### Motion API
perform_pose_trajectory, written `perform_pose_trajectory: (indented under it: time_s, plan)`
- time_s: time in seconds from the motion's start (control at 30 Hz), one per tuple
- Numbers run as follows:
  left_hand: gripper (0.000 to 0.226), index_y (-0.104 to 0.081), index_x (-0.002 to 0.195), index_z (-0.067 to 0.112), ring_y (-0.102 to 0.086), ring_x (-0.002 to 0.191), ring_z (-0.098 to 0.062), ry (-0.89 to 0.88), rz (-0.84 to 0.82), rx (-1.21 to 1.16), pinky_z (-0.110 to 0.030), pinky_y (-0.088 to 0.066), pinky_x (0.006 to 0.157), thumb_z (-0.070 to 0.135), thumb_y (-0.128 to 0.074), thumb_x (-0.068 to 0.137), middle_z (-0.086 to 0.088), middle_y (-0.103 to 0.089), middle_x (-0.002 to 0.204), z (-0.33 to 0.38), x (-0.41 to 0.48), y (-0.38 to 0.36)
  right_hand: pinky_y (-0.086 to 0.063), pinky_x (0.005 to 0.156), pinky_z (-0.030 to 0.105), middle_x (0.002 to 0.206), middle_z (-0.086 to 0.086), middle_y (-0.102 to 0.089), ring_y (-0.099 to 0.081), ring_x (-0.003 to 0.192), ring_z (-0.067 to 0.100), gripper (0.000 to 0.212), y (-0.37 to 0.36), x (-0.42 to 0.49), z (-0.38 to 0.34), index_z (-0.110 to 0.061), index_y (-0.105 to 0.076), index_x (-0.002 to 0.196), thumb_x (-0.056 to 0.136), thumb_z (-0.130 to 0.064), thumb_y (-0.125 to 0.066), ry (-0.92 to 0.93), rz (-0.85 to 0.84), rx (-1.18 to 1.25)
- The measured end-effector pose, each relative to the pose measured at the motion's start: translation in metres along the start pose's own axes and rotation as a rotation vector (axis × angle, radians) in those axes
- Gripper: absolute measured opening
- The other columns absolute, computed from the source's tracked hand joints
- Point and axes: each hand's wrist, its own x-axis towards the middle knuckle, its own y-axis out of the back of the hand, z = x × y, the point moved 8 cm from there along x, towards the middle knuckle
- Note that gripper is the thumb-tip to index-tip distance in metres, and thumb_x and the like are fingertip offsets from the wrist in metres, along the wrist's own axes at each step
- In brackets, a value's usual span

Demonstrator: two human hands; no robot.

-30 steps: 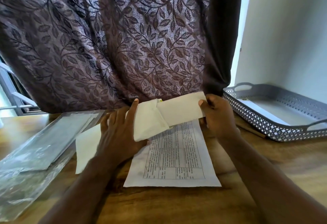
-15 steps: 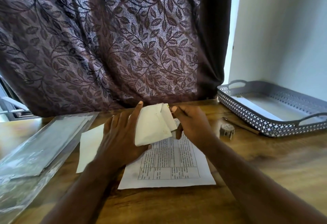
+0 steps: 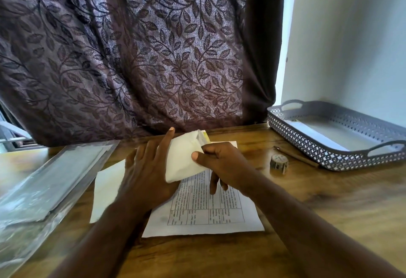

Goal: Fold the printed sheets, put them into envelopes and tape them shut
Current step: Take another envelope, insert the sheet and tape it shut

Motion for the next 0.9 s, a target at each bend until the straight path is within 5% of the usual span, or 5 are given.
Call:
perform_pose_trajectory:
  time_s: [0.5,0.67,0.77,0.83,0.9]
  plan:
    - [0.117,-0.007,0.159,0.027,-0.037,0.129,-0.03,-0.053,-0.043,0.01,-0.058,-0.038,0.103,0.08,-0.051,0.064,-0.004,-0.035,0.147,0.01,-0.001,-0.002,-0.043,0.037,0.023,0.092,-0.003,-0.077,-0.053,0.04,0.016,0.029,0.003,-0.001,0.003,-0.016,-0.066,0.118,0.096,-0.034,-0.065,-0.004,-0.089,0.06]
    - [0.125,-0.004,0.158,0.027,-0.036,0.136,-0.03,-0.042,-0.073,0.023,-0.059,-0.031,0.109,0.088,-0.055,0.061,-0.004,-0.034,0.153,0.007,0.0,-0.008,-0.04,0.036,0.021,0.082,0.0,-0.076,-0.056,0.038,0.015,0.021,0.046,0.0,0.009,-0.013,-0.074,0.092,0.098,-0.029,-0.062,-0.019,0.352,0.041]
    - [0.133,0.004,0.157,0.032,-0.031,0.141,-0.03,-0.025,-0.104,-0.003,-0.06,-0.025,0.114,0.095,-0.053,0.055,-0.003,-0.029,0.157,0.005,0.0,-0.012,-0.057,0.057,0.03,0.085,-0.006,-0.073,-0.067,0.066,0.01,0.02,0.065,-0.002,0.019,-0.021,-0.07,0.088,0.092,-0.041,-0.068,-0.064,0.581,-0.049]
    - [0.134,0.005,0.157,0.032,-0.028,0.143,-0.029,-0.028,-0.102,-0.025,-0.059,-0.023,0.116,0.1,-0.045,0.053,-0.002,-0.027,0.158,0.007,0.002,-0.012,-0.062,0.078,0.041,0.104,-0.006,-0.07,-0.068,0.091,0.011,0.038,0.054,0.003,0.032,-0.024,-0.064,0.11,0.084,-0.049,-0.074,-0.152,0.468,0.14]
    - [0.133,0.002,0.156,0.031,-0.027,0.143,-0.028,-0.039,-0.101,-0.032,-0.058,-0.023,0.116,0.102,-0.04,0.052,-0.001,-0.026,0.157,0.009,0.002,-0.012,-0.062,0.081,0.045,0.115,0.0,-0.067,-0.07,0.099,0.018,0.059,0.032,0.006,0.042,-0.023,-0.052,0.126,0.08,-0.046,-0.08,-0.258,0.282,0.315]
